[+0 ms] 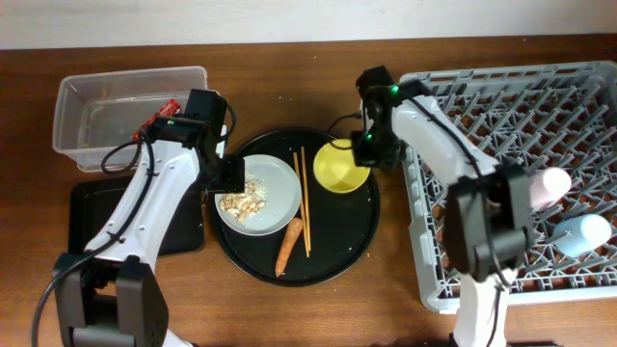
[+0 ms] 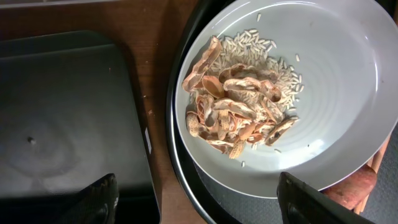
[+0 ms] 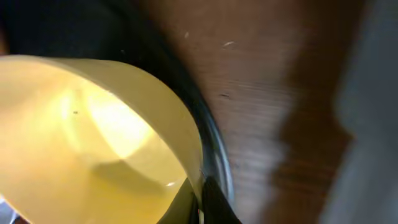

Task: Sort waste into correct bins and load items into the dishwasher rack
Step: 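Grasp the yellow bowl with the right gripper and lift it, then place the yellow bowl in the back of the dish rack, then grasp one chopstick with the right gripper and place it in the rack, then grasp the second chopstick with the right gripper and place it in the rack, then grasp the white plate with the left gripper and tip shells onto the black tray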

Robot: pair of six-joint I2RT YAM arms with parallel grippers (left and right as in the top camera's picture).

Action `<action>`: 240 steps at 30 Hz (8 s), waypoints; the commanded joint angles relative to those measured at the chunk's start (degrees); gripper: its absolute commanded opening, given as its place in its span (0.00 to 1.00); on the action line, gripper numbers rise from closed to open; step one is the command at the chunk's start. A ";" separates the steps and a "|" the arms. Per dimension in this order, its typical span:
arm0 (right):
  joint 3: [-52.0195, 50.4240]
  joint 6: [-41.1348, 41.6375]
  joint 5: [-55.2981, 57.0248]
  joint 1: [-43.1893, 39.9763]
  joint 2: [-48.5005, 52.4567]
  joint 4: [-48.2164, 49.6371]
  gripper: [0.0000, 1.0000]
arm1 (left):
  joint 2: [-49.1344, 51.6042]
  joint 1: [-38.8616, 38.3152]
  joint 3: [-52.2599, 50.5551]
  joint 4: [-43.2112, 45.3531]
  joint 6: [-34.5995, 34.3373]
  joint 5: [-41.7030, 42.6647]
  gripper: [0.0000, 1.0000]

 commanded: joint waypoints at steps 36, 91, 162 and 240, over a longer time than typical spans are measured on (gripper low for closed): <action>2.36 1.90 58.69 -25.75 2.14 6.12 0.61 | -0.87 0.20 0.00 1.38 0.46 1.33 0.81; -9.11 15.28 0.50 17.09 6.54 4.81 0.04 | -0.87 8.24 0.00 -4.98 -0.39 0.90 0.99; -15.37 22.84 7.87 22.14 1.92 9.40 0.53 | -0.87 8.24 0.00 -5.01 -0.39 0.90 0.99; -20.63 -11.76 -8.11 -20.06 -39.56 -10.45 0.85 | 18.97 -28.33 0.00 18.58 -12.46 -15.28 0.00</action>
